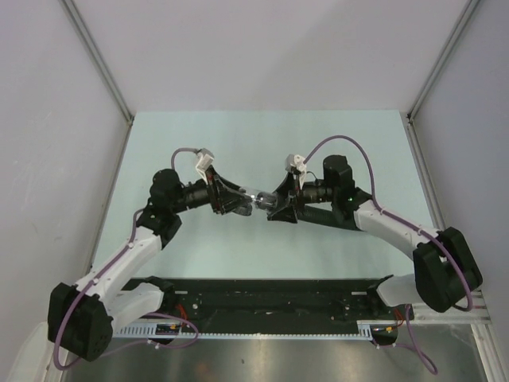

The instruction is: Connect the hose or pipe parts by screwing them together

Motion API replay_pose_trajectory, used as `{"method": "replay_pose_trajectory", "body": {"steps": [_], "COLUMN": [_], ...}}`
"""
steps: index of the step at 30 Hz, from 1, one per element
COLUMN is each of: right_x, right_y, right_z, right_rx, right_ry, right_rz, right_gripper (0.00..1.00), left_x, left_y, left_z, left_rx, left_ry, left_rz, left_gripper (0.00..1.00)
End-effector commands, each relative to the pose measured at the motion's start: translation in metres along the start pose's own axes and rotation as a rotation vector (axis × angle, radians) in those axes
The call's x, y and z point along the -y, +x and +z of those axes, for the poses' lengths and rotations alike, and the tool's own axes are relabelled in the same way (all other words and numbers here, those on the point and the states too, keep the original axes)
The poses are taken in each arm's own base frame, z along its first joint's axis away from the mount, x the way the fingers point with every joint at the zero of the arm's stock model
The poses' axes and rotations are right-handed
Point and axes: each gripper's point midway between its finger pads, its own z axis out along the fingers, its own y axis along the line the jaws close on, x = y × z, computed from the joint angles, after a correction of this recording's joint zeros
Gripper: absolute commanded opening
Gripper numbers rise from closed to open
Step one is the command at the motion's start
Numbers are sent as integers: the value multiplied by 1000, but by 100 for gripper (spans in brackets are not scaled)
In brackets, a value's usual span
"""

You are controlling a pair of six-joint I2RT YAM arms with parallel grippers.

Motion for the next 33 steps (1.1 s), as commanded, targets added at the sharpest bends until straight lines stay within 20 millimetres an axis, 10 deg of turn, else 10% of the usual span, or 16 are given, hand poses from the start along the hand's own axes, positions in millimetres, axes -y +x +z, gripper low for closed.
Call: {"method": "replay_pose_trajectory", "body": {"steps": [1,8,13,16,23,33], "right_x": [-36,-33,-14,5,73,59], "right_y": [-46,-47,-63,-68,-53,-99], "right_z": [-10,-12,-20,-30,-54,-101], "right_rx": [89,70,144,183,165,237], "right_ry": [-278,-382,-301,-200,327,676], "right_rz": [113,344,360,377,344,154], "right_gripper": [15,17,52,99,100,100], "left_x": [2,-11,-27,-41,-88,-167], "left_y": [-1,-2,-5,-13,-20,18], "left_z": [-7,-8,-4,-8,-25,-18], "left_rx": [30,34,29,57,93,-40], "left_ry": [34,-4,-66,-137,-268,-362], "left_rz": [391,563,445,330,26,-269], "left_gripper": [0,0,0,0,0,0]}}
